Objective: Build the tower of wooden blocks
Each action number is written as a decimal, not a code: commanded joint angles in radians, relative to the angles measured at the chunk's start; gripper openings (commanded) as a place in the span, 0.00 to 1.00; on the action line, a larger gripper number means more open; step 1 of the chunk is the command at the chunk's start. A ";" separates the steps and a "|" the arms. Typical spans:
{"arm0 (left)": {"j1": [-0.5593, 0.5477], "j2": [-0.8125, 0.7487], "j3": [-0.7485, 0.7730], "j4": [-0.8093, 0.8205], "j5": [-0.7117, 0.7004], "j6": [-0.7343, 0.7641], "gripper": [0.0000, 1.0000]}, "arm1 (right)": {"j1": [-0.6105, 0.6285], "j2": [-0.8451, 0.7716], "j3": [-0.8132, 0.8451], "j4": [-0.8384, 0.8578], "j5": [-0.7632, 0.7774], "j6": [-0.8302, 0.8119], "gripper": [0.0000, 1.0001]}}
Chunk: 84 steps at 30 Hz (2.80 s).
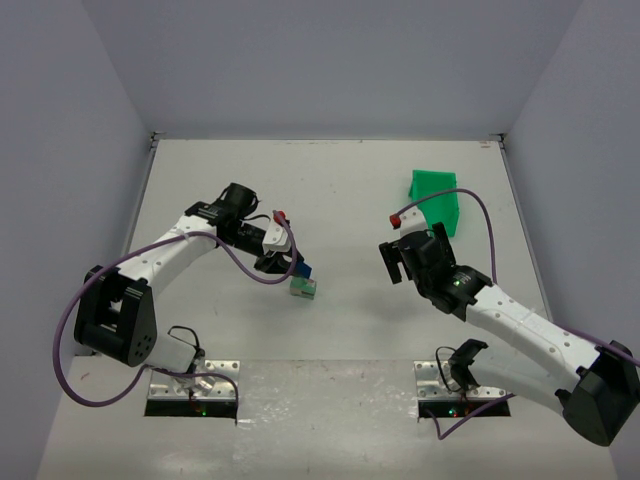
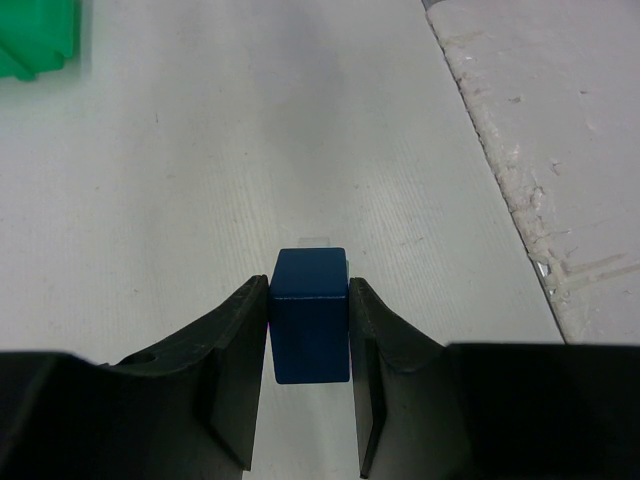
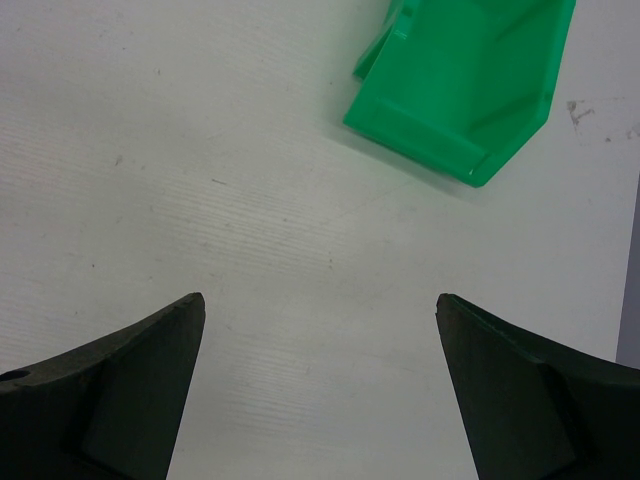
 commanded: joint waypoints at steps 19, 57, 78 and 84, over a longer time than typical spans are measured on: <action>0.020 -0.003 0.011 -0.009 0.037 0.033 0.20 | -0.005 -0.004 0.051 0.006 0.010 0.015 0.99; 0.022 0.010 0.024 0.002 0.017 0.003 0.41 | -0.004 0.031 0.070 0.004 -0.001 0.001 0.99; 0.023 -0.049 0.104 -0.095 0.001 0.007 1.00 | -0.006 0.010 0.067 0.012 -0.027 -0.004 0.99; 0.023 -0.103 0.175 0.014 -0.023 -0.178 1.00 | -0.004 -0.053 0.052 -0.002 -0.041 0.005 0.99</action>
